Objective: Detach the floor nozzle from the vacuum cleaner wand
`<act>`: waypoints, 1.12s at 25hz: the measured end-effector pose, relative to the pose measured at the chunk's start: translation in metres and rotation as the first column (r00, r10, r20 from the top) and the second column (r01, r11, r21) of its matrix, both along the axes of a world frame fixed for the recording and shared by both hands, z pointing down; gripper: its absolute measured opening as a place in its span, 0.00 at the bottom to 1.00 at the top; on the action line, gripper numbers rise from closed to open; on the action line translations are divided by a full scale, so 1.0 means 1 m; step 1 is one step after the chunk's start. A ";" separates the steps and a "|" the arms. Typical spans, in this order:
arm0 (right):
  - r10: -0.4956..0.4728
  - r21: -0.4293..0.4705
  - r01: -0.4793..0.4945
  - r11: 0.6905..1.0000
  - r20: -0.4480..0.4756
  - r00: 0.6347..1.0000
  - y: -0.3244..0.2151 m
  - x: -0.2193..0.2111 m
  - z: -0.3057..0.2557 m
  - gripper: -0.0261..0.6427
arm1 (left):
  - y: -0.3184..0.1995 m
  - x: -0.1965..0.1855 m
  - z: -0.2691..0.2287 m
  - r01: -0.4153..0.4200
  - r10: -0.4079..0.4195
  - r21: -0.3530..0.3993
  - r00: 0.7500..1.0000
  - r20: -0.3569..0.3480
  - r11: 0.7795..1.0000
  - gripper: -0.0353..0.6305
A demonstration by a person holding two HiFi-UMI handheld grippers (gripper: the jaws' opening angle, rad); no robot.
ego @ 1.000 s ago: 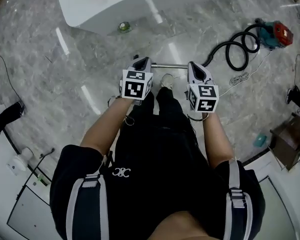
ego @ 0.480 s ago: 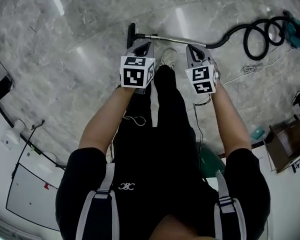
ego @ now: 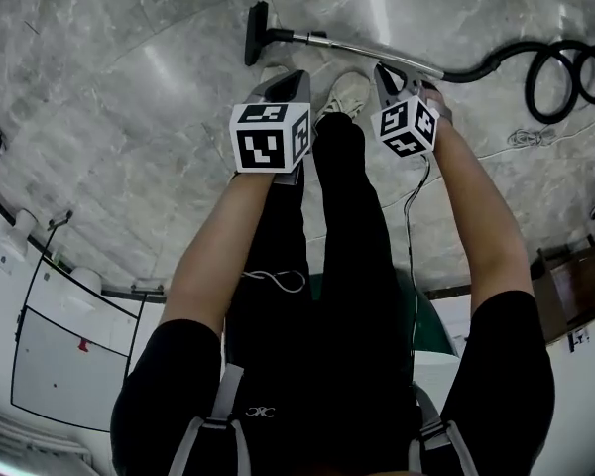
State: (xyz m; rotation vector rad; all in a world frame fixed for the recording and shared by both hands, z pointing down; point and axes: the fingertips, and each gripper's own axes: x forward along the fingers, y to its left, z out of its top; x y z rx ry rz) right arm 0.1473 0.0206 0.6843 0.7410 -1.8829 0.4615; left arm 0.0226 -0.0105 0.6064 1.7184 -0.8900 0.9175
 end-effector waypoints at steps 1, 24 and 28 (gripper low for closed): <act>-0.019 -0.002 0.019 1.000 0.003 1.000 -0.001 -0.004 0.015 0.05 | 0.006 -0.005 0.011 -0.001 0.001 -0.011 1.000 0.003 1.000 0.06; -0.346 -0.329 0.269 0.905 -0.203 0.916 0.021 -0.088 0.308 0.52 | 0.083 -0.116 0.111 0.091 -0.090 -0.153 0.996 0.015 0.984 0.06; -0.441 -0.304 0.347 0.888 -0.340 0.831 0.016 -0.078 0.333 0.52 | 0.092 -0.122 0.121 0.096 -0.093 -0.176 0.995 0.028 0.980 0.06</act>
